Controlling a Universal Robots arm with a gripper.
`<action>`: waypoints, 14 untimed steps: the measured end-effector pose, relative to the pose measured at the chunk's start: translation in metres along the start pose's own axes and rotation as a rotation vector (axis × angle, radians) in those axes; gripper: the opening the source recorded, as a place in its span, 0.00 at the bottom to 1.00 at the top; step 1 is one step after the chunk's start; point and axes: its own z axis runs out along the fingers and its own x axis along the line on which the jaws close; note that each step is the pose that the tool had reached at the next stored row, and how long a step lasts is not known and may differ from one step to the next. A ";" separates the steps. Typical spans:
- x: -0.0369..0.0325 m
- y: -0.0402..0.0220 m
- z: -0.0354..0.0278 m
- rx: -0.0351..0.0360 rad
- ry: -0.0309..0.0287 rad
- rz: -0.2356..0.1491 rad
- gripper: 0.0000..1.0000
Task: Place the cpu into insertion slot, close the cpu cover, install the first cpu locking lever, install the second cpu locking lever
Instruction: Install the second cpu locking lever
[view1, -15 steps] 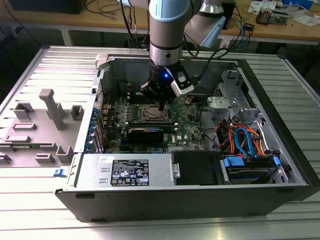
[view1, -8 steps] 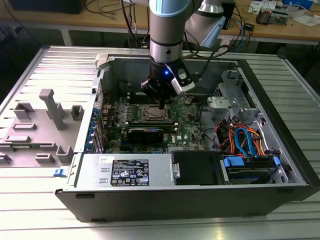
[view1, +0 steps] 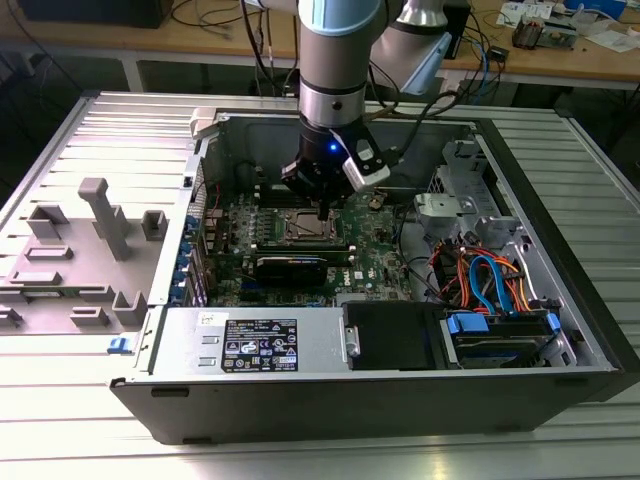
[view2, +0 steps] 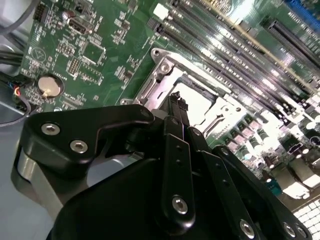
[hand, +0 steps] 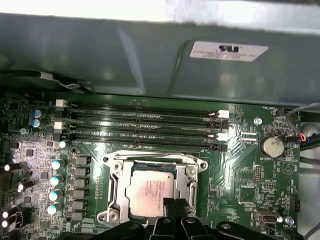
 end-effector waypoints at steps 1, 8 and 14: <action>0.0000 -0.0006 -0.0004 0.0001 0.0000 0.000 0.11; 0.0000 -0.0061 -0.0168 -0.0006 -0.0002 0.000 0.11; 0.0015 -0.0265 -0.0164 -0.0480 -0.0034 0.001 0.11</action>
